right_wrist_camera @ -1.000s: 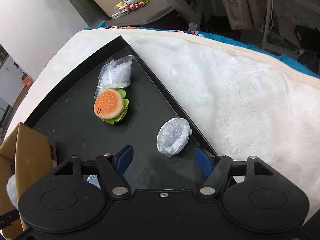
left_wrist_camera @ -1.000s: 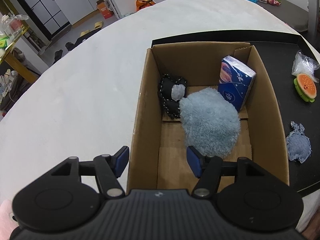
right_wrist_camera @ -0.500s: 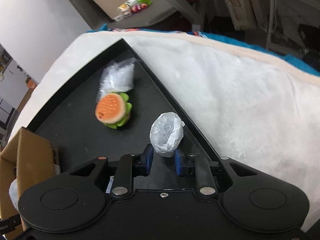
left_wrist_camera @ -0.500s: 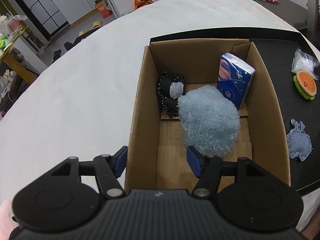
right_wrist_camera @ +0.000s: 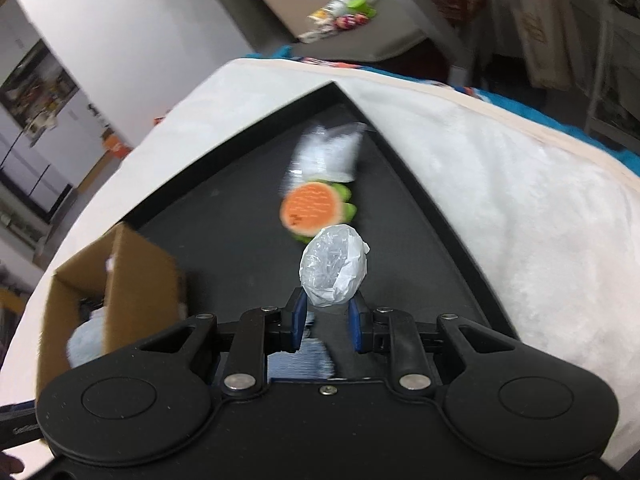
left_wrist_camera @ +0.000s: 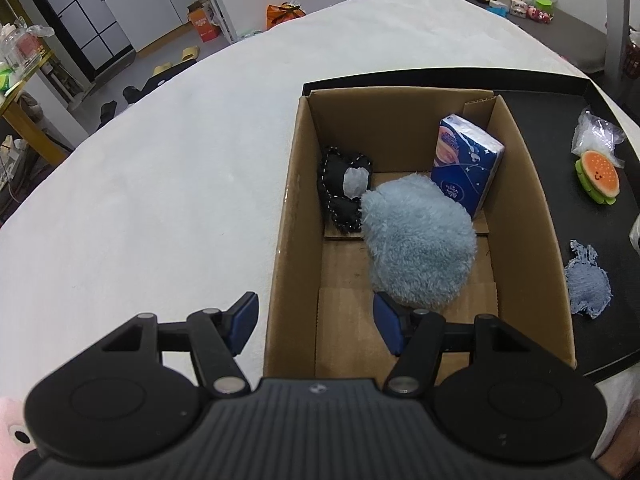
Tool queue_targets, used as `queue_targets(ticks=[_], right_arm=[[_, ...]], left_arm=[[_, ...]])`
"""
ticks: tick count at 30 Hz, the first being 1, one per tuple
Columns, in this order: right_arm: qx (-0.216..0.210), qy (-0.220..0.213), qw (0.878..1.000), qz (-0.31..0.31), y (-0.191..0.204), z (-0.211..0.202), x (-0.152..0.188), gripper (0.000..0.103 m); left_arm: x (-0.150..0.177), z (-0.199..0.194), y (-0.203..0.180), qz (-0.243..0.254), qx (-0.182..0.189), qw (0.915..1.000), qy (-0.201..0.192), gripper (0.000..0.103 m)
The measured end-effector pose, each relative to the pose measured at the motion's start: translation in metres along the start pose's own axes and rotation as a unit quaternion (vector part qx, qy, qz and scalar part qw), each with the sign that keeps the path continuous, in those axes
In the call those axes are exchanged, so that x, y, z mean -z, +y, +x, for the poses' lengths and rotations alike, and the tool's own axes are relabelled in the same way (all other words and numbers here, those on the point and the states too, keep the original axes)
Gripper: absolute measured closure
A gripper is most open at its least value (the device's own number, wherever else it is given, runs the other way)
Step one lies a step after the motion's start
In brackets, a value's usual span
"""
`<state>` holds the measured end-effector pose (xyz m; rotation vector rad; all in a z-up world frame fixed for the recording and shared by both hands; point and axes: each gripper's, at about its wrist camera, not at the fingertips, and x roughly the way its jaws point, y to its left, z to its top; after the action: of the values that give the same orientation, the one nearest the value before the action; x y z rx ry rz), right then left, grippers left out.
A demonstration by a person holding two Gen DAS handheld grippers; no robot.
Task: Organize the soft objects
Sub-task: 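Close the right gripper on the white plastic bag, then carry the white bag into the box beside the plush and release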
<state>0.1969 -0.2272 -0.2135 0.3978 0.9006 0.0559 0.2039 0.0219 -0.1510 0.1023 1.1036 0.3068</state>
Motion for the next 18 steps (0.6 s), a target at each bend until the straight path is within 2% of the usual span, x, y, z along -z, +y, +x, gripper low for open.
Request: queue_targets(ticks=[13, 18], right_arm=[[-0.052, 0.003, 0.997, -0.064, 0.048, -0.017, -0.004, 0.081], [-0.06, -0.005, 0.995, -0.085, 0.067, -0.023, -0.007, 0.081]], left_arm=[[0.005, -0.001, 0.011, -0.01, 0.019, 0.9996, -0.017, 0.045], [0.006, -0.001, 0.015, -0.014, 0.028, 0.9993, -0.02, 0.054]])
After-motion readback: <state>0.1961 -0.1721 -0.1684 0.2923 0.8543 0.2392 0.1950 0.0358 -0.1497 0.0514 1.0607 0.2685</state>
